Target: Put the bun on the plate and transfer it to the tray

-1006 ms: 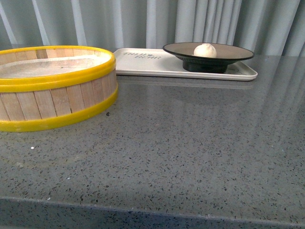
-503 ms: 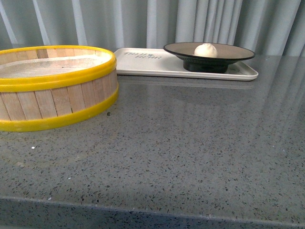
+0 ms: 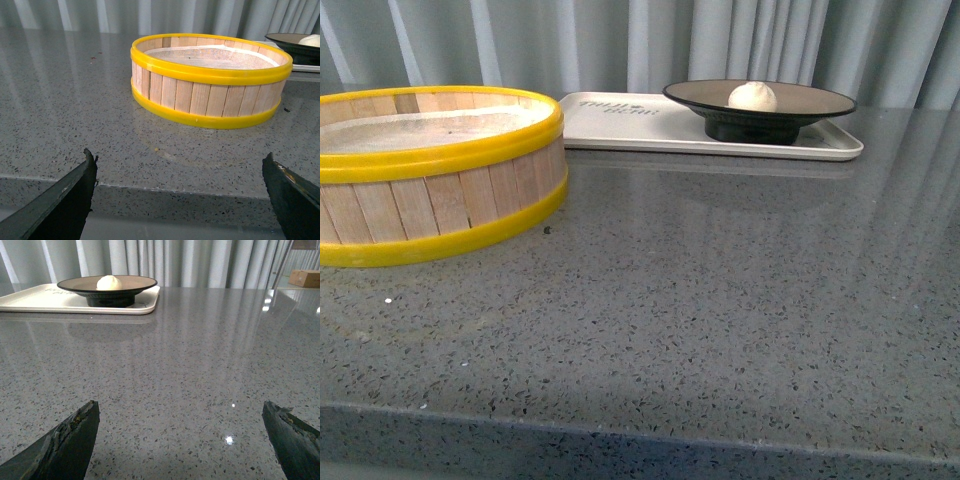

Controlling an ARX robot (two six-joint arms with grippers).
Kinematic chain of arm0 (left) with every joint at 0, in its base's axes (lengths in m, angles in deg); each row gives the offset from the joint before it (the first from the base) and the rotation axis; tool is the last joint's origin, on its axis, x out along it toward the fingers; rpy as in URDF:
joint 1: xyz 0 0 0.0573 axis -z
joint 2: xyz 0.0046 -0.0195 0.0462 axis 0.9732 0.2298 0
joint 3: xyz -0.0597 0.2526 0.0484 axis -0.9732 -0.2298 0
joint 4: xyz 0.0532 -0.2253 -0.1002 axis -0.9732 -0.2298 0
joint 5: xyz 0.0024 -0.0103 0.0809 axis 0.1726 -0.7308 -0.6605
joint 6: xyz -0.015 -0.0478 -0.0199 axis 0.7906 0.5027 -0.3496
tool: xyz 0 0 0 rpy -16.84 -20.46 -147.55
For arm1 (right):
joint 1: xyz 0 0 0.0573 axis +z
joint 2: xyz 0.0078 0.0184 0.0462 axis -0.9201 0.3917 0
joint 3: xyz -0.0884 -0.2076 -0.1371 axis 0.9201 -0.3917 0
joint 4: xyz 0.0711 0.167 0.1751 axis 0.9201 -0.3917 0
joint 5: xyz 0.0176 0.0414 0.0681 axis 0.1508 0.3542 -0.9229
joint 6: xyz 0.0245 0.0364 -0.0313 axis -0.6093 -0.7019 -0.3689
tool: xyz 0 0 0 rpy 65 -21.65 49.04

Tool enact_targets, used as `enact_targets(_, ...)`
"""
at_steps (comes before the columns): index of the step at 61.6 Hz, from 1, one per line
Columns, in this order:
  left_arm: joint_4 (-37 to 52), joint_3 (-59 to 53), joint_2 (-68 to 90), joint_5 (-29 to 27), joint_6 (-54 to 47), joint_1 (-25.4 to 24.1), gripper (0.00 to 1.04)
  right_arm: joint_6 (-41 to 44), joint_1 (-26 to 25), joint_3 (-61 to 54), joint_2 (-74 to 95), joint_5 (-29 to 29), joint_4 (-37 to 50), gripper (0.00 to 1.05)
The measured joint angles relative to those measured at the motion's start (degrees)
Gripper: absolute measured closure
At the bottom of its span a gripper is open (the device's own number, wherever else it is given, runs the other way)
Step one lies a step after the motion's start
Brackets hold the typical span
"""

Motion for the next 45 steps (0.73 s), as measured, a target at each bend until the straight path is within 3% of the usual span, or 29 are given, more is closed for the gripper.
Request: enact_targets(45,0.0,0.0,0.0,0.0,0.0,0.0,0.07,0.0,0.0,0.0,0.0,0.0,0.0,0.08)
